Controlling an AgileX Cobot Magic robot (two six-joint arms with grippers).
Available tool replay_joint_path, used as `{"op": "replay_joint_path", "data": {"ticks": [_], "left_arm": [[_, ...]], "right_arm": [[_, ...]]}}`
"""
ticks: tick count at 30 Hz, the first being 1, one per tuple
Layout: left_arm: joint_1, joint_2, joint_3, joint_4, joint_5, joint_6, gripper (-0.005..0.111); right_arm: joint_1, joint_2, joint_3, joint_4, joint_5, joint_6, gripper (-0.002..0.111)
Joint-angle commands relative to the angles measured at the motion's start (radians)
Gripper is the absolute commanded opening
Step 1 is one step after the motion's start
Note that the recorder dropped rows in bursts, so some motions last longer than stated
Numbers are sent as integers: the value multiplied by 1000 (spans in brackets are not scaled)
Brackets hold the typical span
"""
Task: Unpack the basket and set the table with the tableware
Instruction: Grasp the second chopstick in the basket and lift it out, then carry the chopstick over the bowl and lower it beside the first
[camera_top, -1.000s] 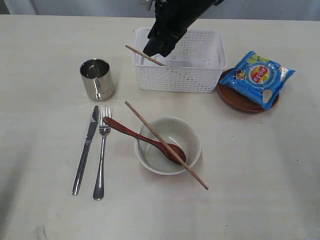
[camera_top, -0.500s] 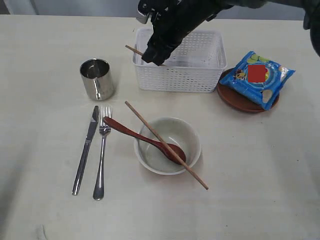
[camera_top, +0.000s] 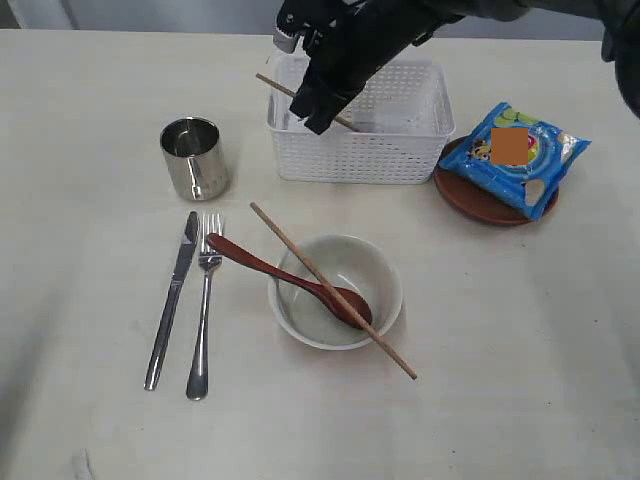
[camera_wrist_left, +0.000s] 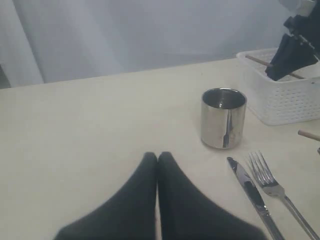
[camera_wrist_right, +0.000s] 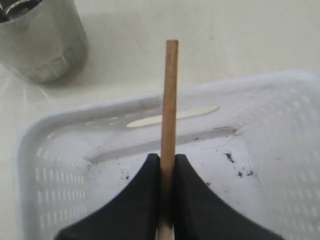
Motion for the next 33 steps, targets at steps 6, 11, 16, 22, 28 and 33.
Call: {"op": "replay_joint_path", "data": {"ticks": [6,11,16,22,28,33], "left_arm": [[0,-3,2,-3,-8,-3,0],[0,-3,2,-3,-8,-3,0],[0,-3,2,-3,-8,-3,0],[0,-3,2,-3,-8,-3,0],[0,-3,2,-3,-8,-3,0],[0,-3,2,-3,-8,-3,0]], "right_arm": [[-2,-149,-6,-3,-13,-9,0],[-2,-234,-6,-8,2,56,0],[15,-316,-6,-119,49,184,-1],[87,-397,-6,-370,68,509,-1],[157,-417,-6,-380,232,683,-1],[282,-418,-6,-637,427,1053,-1]]}}
